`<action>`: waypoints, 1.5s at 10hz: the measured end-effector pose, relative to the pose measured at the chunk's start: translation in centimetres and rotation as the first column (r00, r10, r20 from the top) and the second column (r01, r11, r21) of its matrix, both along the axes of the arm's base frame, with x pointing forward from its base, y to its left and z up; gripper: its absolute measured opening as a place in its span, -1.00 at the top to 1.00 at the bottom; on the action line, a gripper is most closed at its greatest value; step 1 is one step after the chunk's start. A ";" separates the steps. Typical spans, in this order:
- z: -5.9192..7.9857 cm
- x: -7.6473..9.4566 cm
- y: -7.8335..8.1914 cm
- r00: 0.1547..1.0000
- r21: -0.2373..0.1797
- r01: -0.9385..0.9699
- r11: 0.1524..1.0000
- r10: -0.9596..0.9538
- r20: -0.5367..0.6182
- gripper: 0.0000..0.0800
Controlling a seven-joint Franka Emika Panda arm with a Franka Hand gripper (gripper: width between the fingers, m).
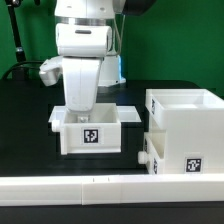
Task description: Assemble drawer
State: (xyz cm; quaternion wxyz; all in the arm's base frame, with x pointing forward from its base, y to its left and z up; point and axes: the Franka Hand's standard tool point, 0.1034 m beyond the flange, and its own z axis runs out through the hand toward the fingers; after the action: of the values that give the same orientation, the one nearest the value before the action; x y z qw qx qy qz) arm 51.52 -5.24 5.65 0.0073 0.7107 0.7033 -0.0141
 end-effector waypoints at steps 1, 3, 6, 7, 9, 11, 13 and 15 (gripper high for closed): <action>0.0 0.5 0.4 1.000 0.002 -0.016 1.000 0.016 0.005 0.89; 0.1 2.0 1.8 0.997 0.003 -0.078 0.997 0.078 0.021 0.89; -0.1 2.4 2.9 0.999 -0.001 -0.048 0.999 0.048 0.014 0.89; -0.1 2.4 2.7 0.999 -0.001 -0.045 0.999 0.045 0.013 0.89; 0.0 2.5 3.5 0.999 0.002 -0.038 0.999 0.038 0.016 0.89; 0.2 2.8 4.7 0.999 0.008 -0.042 0.999 0.041 0.024 0.89; 0.2 2.7 5.1 0.999 0.011 -0.035 0.999 0.035 0.018 0.89; -0.1 2.6 5.2 0.999 0.012 -0.031 0.999 0.031 0.013 0.89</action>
Offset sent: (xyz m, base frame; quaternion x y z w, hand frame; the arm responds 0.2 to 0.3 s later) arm 0.0230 0.0191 -0.0001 0.0262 -0.0567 -0.0153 0.9979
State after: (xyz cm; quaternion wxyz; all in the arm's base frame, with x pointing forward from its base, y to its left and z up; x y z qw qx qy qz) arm 54.07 -0.05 5.55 0.0075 0.6997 0.7143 -0.0051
